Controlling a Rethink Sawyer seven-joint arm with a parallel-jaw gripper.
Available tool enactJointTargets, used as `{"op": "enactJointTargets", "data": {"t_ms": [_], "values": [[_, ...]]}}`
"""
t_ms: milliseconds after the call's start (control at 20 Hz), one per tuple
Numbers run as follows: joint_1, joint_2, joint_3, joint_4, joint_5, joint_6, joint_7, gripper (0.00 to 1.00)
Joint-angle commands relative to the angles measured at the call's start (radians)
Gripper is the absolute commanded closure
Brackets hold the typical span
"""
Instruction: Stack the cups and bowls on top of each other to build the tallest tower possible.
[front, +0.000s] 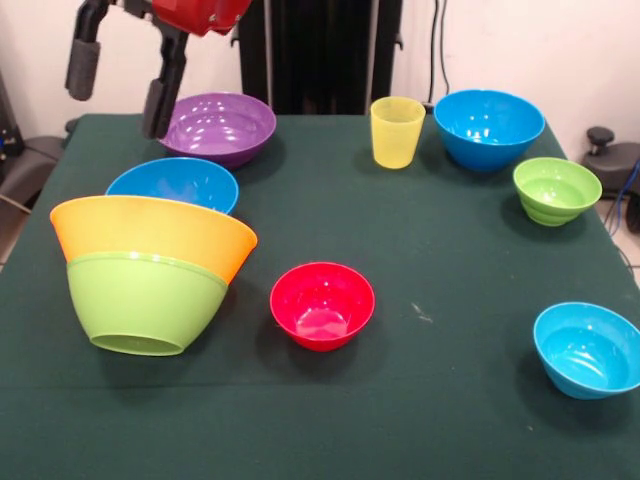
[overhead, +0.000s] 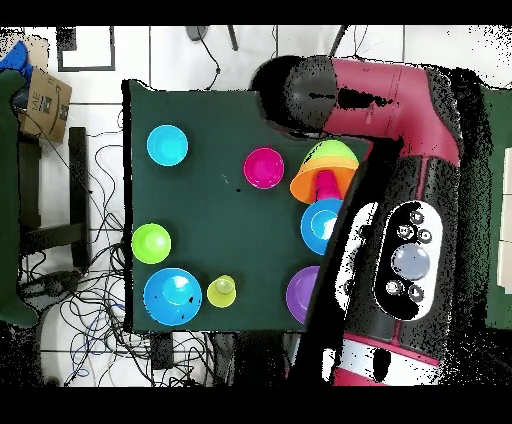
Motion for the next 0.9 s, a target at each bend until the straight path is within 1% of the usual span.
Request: {"op": "enactJointTargets", "data": {"t_ms": [50, 200, 350, 500, 600, 700, 750, 800, 850, 900], "values": [[0.033, 0.125, -0.020, -0.001, -0.029, 0.104, 0.140, 0.00], [0.042, 0.146, -0.040, -0.023, -0.015, 0.145, 0.147, 0.00], [0.055, 0.152, -0.066, -0.020, -0.005, 0.149, 0.171, 0.00], [0.063, 0.159, -0.085, -0.025, 0.007, 0.166, 0.168, 0.00], [0.064, 0.162, -0.087, -0.020, 0.020, 0.204, 0.154, 0.00], [0.055, 0.159, -0.066, -0.013, 0.027, 0.228, 0.075, 0.00], [0.043, 0.149, -0.043, 0.001, 0.037, 0.234, 0.022, 0.00], [0.036, 0.143, -0.028, 0.013, 0.048, 0.246, -0.006, 0.00], [0.022, 0.129, 0.003, 0.032, 0.069, 0.288, -0.063, 0.00], [0.017, 0.121, 0.017, 0.038, 0.080, 0.319, -0.093, 0.00]]}}
